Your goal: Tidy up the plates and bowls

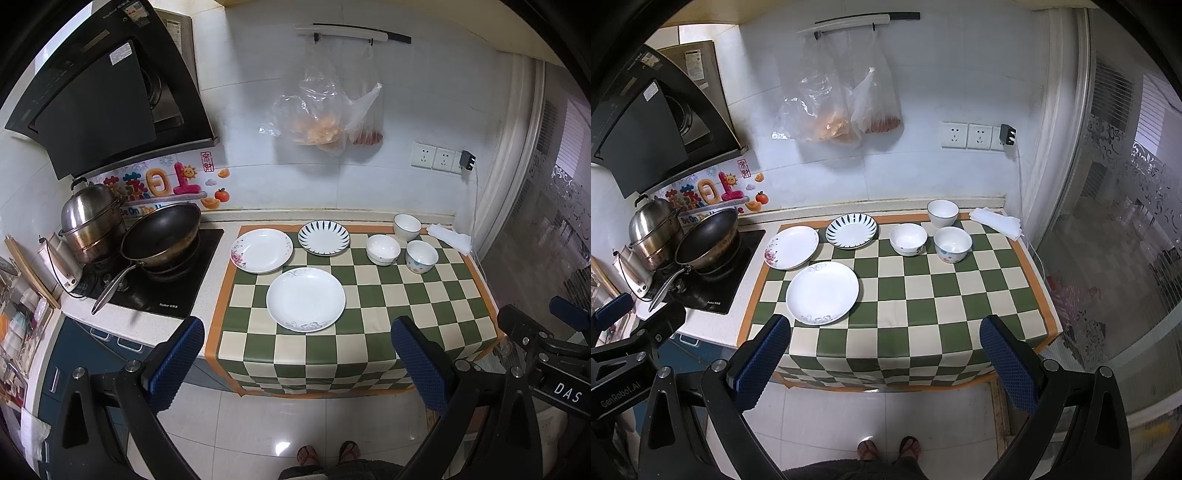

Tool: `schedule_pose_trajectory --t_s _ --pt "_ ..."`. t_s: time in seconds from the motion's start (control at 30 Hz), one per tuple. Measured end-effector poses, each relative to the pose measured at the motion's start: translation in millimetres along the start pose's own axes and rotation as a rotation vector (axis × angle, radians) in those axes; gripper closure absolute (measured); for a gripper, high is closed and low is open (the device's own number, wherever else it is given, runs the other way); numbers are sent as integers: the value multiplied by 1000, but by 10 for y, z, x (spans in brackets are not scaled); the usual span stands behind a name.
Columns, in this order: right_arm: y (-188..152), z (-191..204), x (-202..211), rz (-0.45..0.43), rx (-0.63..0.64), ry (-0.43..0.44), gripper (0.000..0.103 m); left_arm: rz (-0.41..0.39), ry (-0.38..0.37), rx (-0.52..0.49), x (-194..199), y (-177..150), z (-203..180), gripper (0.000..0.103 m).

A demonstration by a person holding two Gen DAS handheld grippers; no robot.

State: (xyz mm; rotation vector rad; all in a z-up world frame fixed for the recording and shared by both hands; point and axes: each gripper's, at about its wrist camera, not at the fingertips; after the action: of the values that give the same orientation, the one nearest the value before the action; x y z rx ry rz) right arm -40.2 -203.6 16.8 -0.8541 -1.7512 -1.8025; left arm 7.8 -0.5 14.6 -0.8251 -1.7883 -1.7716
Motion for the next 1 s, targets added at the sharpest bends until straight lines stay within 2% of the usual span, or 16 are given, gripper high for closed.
schedule_pose_trajectory --t_s 0.67,1.0 --pt "28 -61 45 -9 -14 2 0 -5 -3 -1 -14 11 11 0" --pt "5 -70 22 -4 -17 7 0 0 -7 -3 44 162 -41 0"
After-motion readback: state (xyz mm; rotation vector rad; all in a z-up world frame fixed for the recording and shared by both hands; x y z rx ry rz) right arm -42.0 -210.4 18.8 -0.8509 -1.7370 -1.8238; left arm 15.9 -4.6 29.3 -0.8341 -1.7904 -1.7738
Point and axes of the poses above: each gripper's, at about its wrist camera, not at the fingertips, and x roughly against the way its jaws point, z to its left, y to its top, and after that the axes turned 5 degrees about -y, right-handed
